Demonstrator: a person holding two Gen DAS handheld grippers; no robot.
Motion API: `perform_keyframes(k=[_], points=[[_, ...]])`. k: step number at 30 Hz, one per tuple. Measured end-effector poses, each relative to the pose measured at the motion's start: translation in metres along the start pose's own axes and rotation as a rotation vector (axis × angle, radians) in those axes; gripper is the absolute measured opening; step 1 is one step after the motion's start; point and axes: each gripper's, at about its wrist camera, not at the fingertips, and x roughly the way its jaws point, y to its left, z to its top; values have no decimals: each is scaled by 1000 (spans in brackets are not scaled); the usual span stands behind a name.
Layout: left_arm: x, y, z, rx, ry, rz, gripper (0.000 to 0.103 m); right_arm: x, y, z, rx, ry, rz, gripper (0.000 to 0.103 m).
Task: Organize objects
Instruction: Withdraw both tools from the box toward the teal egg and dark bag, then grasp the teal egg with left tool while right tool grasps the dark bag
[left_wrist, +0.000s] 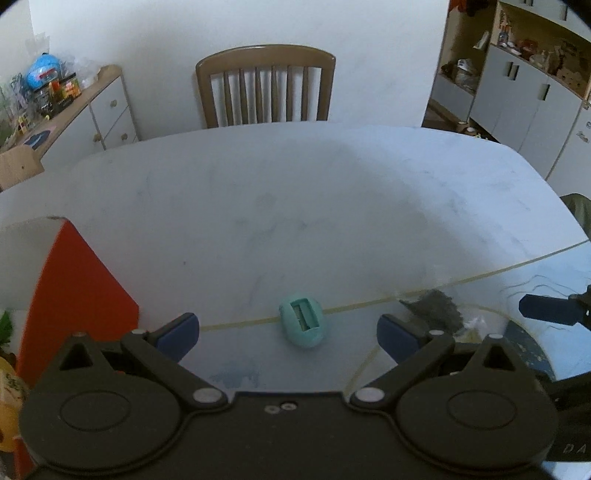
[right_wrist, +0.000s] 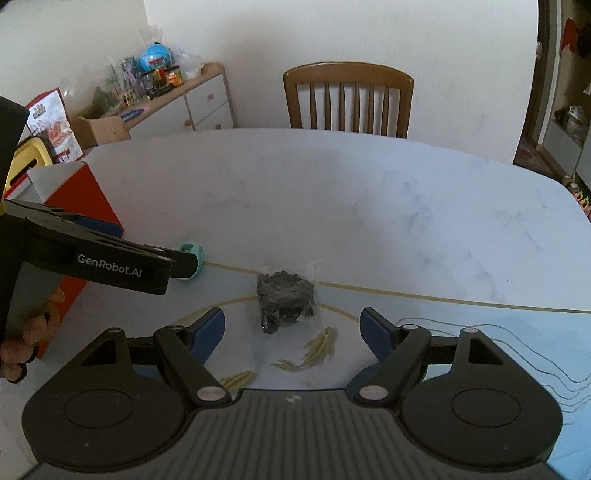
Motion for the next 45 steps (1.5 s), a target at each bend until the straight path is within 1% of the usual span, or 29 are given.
perform_keyframes(k=[5,10,14,17,19,20,23,25,26,27,28,29,31,33,38,45], points=[[13,1,0,-13,10,4,102,14,0,0,-7,12,-18,80],[23,-2,-5,0,17,10,102,29,1,-1,-12,26,-30,80],[27,-5,-10,9,17,-3,98,37,4,-2,-22,32,-35,80],[28,-6,-12,20,7,-1,92,42,7,-1,-34,33,-42,78],[30,-6,-14,16,10,1,84,45,10,0,-35,31,-44,75],[31,-5,-14,13,10,3,84,47,11,0,-36,34,-45,72],[31,-7,-14,17,-7,1,78,50,12,0,-37,33,-48,66],[28,-9,-16,25,-16,-5,68,51,12,2,-34,29,-47,61],[28,-9,-16,29,-19,-9,66,51,12,2,-31,28,-46,58],[27,-10,-14,32,-20,-11,60,52,12,3,-29,27,-46,54],[26,-10,-14,33,-20,-15,53,52,12,3,-28,26,-44,52],[25,-10,-14,32,-19,-19,50,52,12,3,-27,25,-44,50],[23,-9,-13,27,-18,-22,39,52,11,4,-20,23,-41,46],[22,-9,-12,26,-19,-20,31,51,12,4,-15,23,-41,43],[24,-7,-9,14,-9,-23,31,48,14,5,-5,22,-41,36],[20,-8,-7,25,2,-27,31,37,16,5,20,20,-39,34]])
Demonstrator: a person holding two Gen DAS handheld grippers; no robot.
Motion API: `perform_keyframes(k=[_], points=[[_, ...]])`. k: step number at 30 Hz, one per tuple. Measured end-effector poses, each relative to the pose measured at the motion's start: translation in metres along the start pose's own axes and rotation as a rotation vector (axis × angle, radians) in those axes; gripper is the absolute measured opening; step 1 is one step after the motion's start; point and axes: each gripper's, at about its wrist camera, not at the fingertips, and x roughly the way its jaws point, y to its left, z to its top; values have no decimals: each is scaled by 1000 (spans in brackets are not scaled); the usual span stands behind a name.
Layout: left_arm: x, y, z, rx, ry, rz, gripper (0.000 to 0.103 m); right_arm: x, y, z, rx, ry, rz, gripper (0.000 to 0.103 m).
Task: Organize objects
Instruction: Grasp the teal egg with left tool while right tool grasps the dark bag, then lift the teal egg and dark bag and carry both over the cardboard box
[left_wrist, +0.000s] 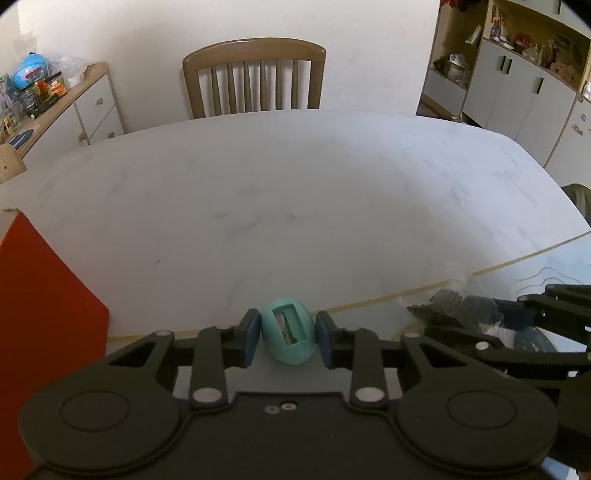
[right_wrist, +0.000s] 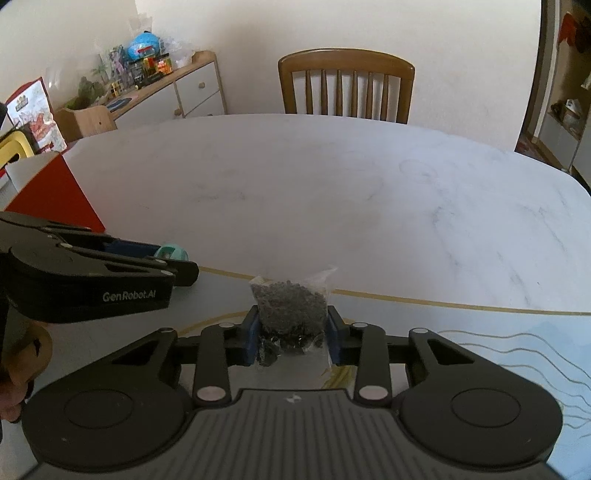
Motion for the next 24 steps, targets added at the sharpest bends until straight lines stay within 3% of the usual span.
perform_keyframes(k=[24], points=[[-95,21,-7,11,-45,-76,31,-93,46,14,55,-90,66,34]])
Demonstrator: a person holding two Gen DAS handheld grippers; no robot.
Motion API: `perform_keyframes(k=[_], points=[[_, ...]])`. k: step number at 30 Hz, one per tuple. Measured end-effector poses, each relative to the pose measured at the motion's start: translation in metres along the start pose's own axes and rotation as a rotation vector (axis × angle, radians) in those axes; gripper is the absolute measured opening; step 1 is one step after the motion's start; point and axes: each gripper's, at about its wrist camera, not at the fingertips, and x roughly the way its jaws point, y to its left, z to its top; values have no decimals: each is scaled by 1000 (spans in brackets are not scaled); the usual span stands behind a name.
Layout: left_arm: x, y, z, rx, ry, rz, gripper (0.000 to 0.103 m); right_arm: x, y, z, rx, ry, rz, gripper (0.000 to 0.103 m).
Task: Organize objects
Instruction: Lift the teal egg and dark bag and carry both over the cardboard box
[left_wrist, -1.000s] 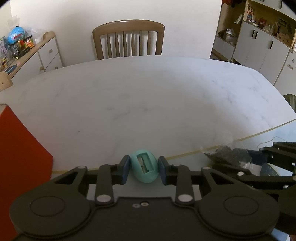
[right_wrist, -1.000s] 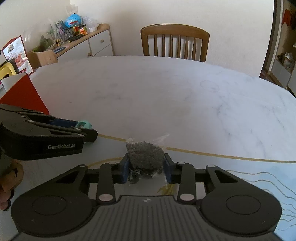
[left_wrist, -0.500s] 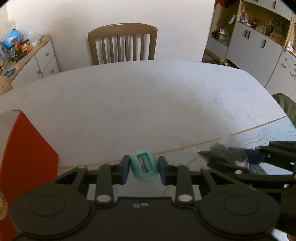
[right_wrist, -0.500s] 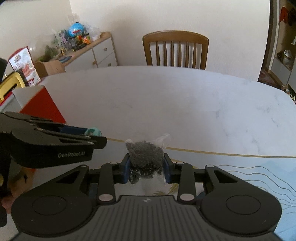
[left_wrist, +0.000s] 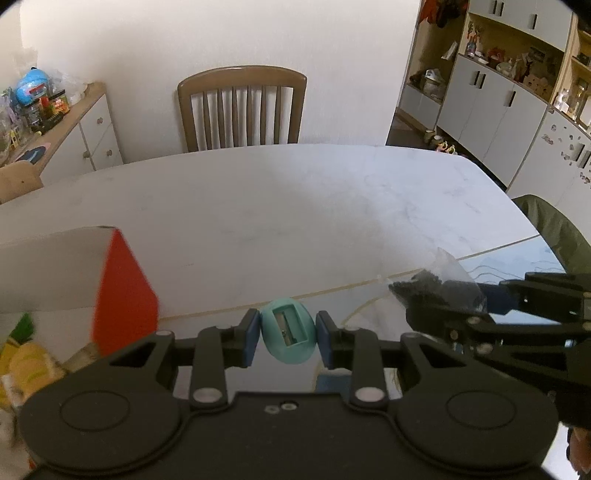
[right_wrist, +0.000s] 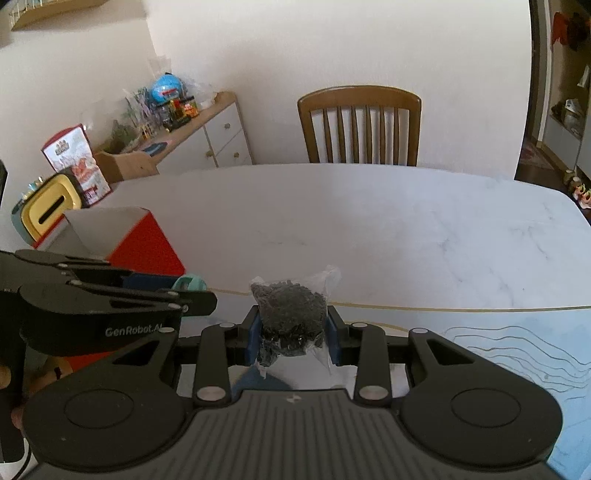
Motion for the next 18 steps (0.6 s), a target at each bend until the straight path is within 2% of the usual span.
perform_keyframes(k=[8,18], points=[[-37,25,1,-7,-17,-5,31,-25,39,9,-21,-28,28,34],[-83,71,-6,-14,-48,-8,31,-36,97,17,-53,-52,67,34]])
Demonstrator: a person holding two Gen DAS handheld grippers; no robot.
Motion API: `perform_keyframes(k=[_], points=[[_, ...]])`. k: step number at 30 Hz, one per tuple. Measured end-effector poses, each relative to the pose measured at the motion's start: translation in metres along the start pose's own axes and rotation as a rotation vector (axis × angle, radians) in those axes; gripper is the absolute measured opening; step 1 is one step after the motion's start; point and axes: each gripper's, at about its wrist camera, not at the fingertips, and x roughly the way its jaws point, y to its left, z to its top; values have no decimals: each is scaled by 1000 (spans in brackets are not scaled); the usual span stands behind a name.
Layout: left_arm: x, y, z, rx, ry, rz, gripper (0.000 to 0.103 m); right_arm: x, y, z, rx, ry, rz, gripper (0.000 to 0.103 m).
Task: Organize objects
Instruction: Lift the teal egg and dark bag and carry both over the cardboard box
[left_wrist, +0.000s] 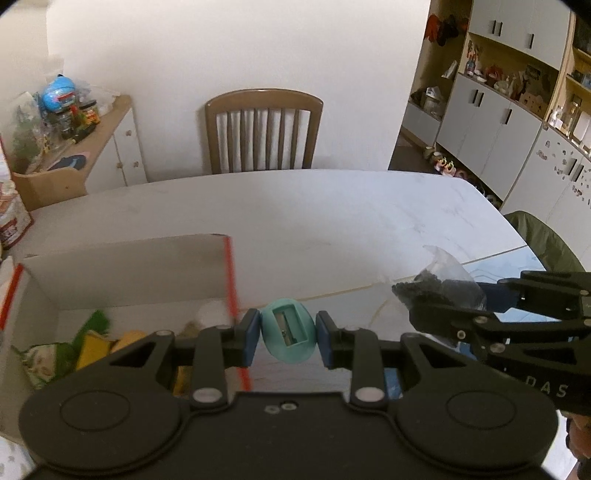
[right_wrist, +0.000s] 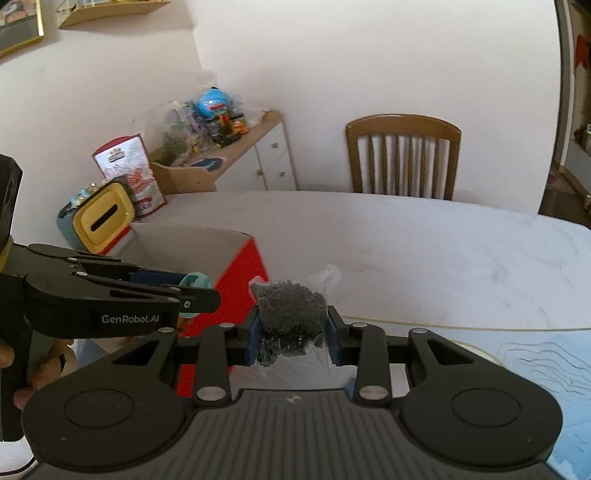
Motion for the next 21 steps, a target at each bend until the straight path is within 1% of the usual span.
perform_keyframes(k=[11,21], points=[[-24,55,1,-23,-22,-1,31,11,56,20,-44,-24,20,34],[-29,110,5,-39,-28,34,31,32,94,22,-74,-10,32,34]])
